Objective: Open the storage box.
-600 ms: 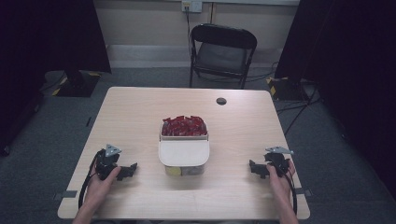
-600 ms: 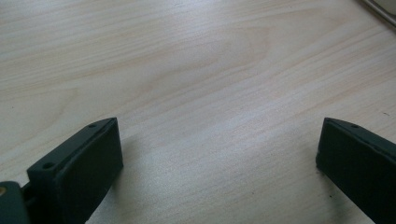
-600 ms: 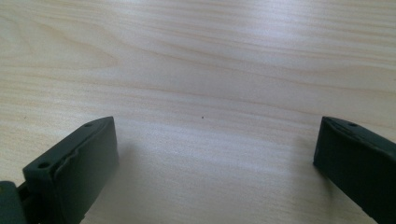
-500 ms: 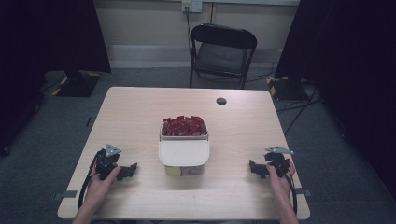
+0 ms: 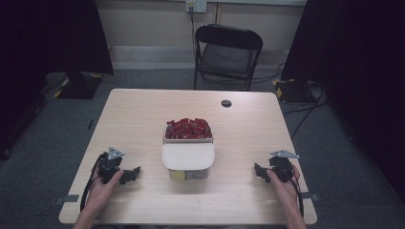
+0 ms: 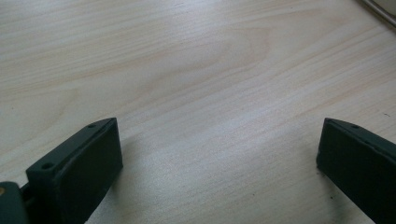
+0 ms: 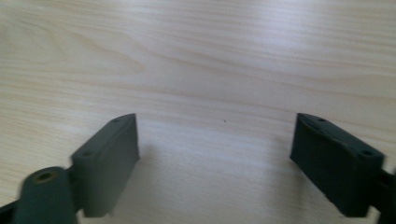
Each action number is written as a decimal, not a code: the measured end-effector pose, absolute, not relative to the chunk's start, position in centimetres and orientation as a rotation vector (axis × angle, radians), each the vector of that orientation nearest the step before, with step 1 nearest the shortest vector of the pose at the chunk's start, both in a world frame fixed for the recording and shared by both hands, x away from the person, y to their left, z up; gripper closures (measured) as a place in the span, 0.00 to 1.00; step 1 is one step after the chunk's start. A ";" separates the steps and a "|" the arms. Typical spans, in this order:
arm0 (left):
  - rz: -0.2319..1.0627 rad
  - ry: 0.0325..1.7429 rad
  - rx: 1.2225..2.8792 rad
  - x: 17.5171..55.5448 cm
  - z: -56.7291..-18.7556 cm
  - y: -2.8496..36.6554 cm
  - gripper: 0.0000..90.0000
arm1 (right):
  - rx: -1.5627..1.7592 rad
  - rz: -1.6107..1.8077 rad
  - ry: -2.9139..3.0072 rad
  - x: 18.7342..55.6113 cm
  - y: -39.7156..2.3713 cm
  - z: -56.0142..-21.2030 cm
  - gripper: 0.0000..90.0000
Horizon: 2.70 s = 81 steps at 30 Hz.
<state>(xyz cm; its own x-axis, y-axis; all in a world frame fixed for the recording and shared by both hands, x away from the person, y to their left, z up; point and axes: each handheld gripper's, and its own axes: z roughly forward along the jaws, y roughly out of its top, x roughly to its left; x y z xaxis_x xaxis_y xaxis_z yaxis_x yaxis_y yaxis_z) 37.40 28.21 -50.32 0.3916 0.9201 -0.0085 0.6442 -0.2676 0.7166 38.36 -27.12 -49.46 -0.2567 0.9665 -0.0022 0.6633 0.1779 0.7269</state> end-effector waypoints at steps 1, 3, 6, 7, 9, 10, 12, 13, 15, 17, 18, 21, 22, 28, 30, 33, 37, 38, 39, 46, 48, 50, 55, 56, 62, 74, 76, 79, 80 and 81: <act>0.554 1.335 2.011 37.4 -50.3 28.2 0.00 | 1.515 0.879 2.003 38.3 -27.0 -49.3 0.18; 0.553 1.336 2.011 37.4 -50.3 28.2 0.00 | 1.491 0.917 2.017 38.2 -26.7 -48.9 0.17; 0.554 1.335 2.011 37.4 -50.3 28.2 0.00 | 1.454 0.999 2.035 38.0 -26.2 -48.2 0.20; 0.554 1.335 2.011 37.4 -50.3 28.2 0.00 | 1.440 1.022 2.045 38.0 -26.0 -47.9 0.20; 0.553 1.335 2.010 37.4 -50.3 28.2 0.00 | 1.416 1.069 2.071 38.0 -25.5 -47.3 0.22; 0.554 1.336 2.011 37.4 -50.3 28.2 0.00 | 1.401 1.096 2.082 38.0 -25.2 -46.9 0.24; 0.554 1.336 2.011 37.4 -50.3 28.2 0.00 | 1.355 1.131 2.105 37.9 -24.5 -46.3 0.25; 0.553 1.337 2.009 37.4 -50.3 28.2 0.00 | 1.307 1.168 2.133 37.9 -23.7 -45.6 0.25; 0.554 1.336 2.010 37.4 -50.3 28.2 0.00 | 1.286 1.200 2.141 37.9 -23.3 -45.2 0.25; 0.553 1.338 2.008 37.4 -50.3 28.2 0.00 | 1.215 1.245 2.172 37.6 -21.9 -44.2 0.25; 0.553 1.338 2.008 37.4 -50.3 28.2 0.00 | 1.215 1.245 2.172 37.6 -21.9 -44.2 0.25; 0.554 1.336 2.010 37.4 -50.3 28.2 0.00 | 1.151 1.284 2.202 37.4 -20.5 -43.2 0.24; 0.554 1.336 2.010 37.4 -50.3 28.2 0.00 | 1.122 1.316 2.204 37.4 -20.0 -42.8 0.23; 0.552 1.338 2.008 37.4 -50.3 28.2 0.00 | 0.996 1.361 2.263 37.6 -16.9 -40.8 0.19; 0.552 1.338 2.008 37.4 -50.3 28.2 0.00 | 0.958 1.367 2.287 37.7 -15.6 -40.4 0.18; 0.553 1.338 2.008 37.4 -50.3 28.2 0.00 | 0.935 1.369 2.300 37.9 -14.6 -40.3 0.16; 0.552 1.338 2.008 37.4 -50.3 28.2 0.00 | 0.905 1.401 2.313 37.7 -13.8 -40.2 0.16; 0.552 1.337 2.009 37.4 -50.3 28.2 0.00 | 0.905 1.401 2.313 37.7 -13.8 -40.2 0.16; 0.552 1.338 2.008 37.4 -50.3 28.2 0.00 | 0.899 1.407 2.317 37.6 -13.7 -40.1 0.16; 0.552 1.338 2.008 37.4 -50.3 28.2 0.00 | 0.870 1.391 2.365 36.5 -13.0 -40.9 0.16; 0.552 1.338 2.008 37.4 -50.3 28.2 0.00 | 0.870 1.380 2.378 36.3 -12.9 -41.2 0.16; 0.553 1.338 2.008 37.4 -50.3 28.2 0.00 | 0.868 1.376 2.389 36.2 -12.9 -41.7 0.16; 0.552 1.338 2.008 37.4 -50.3 28.2 0.00 | 0.880 1.358 2.408 36.0 -12.9 -42.5 0.16; 0.552 1.338 2.009 37.4 -50.3 28.2 0.00 | 0.874 1.348 2.418 35.9 -12.8 -42.8 0.16; 0.552 1.337 2.009 37.4 -50.3 28.2 0.00 | 0.882 1.336 2.419 36.0 -12.7 -43.2 0.16; 0.552 1.338 2.008 37.4 -50.3 28.2 0.00 | 0.884 1.329 2.399 36.3 -12.3 -43.4 0.17; 0.554 1.336 2.010 37.4 -50.3 28.2 0.00 | 0.885 1.331 2.398 36.3 -12.3 -43.4 0.17; 0.553 1.336 2.010 37.4 -50.3 28.2 0.00 | 0.875 1.350 2.389 36.2 -12.4 -43.2 0.17; 0.553 1.336 2.010 37.4 -50.3 28.2 0.00 | 0.875 1.350 2.389 36.2 -12.4 -43.2 0.17; 0.554 1.336 2.010 37.4 -50.3 28.2 0.00 | 0.876 1.352 2.380 36.2 -12.5 -43.0 0.17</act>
